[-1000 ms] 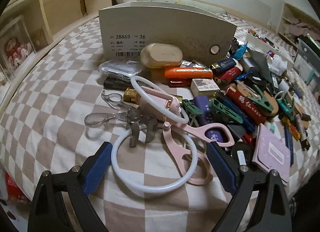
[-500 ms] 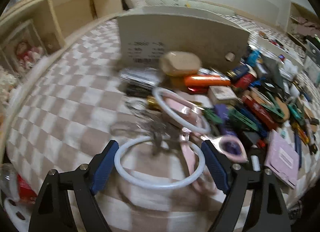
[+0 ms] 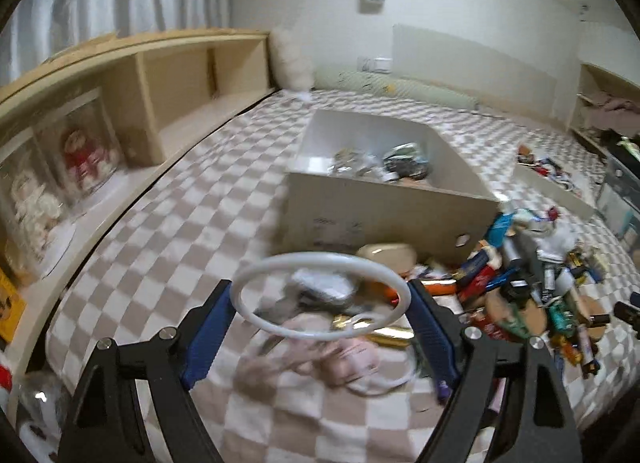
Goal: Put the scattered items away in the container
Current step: 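Close the left tool on the white ring and lift it, then grasp the black lighter on the cork coaster with the right tool while the left holds the ring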
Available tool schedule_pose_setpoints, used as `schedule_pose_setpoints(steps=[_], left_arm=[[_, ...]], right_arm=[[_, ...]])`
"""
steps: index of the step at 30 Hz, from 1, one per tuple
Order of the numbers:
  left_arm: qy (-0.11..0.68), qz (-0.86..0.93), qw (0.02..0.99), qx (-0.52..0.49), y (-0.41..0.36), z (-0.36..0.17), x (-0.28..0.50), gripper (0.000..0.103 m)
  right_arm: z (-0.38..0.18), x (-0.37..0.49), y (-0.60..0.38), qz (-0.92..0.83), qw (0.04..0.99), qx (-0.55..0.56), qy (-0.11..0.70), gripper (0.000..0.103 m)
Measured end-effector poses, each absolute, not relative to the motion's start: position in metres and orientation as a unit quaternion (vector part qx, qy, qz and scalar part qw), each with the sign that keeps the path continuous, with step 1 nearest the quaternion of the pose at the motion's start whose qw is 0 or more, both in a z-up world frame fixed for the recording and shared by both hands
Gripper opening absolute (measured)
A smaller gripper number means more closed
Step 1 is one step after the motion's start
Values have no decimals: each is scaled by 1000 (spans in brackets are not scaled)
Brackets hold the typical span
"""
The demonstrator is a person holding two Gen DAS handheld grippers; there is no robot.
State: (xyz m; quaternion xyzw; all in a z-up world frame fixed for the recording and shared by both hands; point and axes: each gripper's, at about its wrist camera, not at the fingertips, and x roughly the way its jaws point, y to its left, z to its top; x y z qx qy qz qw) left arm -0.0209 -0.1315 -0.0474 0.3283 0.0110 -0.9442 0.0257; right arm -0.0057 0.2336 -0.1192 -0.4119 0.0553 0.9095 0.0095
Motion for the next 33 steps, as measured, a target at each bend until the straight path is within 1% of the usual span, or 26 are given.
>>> schedule_pose_setpoints(steps=[4, 9, 12, 21, 27, 30, 33], left_arm=[[12, -945, 0, 326, -118, -41, -20, 85], [51, -945, -33, 322, -115, -30, -16, 85], [51, -946, -37, 317, -108, -26, -14, 85], [61, -941, -48, 330, -97, -40, -16, 85], [63, -939, -57, 334, -91, -46, -18, 85], [62, -938, -60, 336, -89, -49, -16, 85], [63, -936, -64, 340, -88, -53, -16, 85]], right_arm=[[-119, -5, 236, 910, 13, -411, 60, 103], [-119, -5, 241, 909, 14, -411, 69, 103], [-119, -5, 244, 909, 15, -411, 70, 103], [-117, -4, 266, 911, 41, -403, 72, 103], [-131, -16, 277, 890, 42, -452, 34, 103], [-144, -18, 285, 876, 70, -477, 24, 103], [-157, -20, 292, 862, 93, -498, 32, 103]])
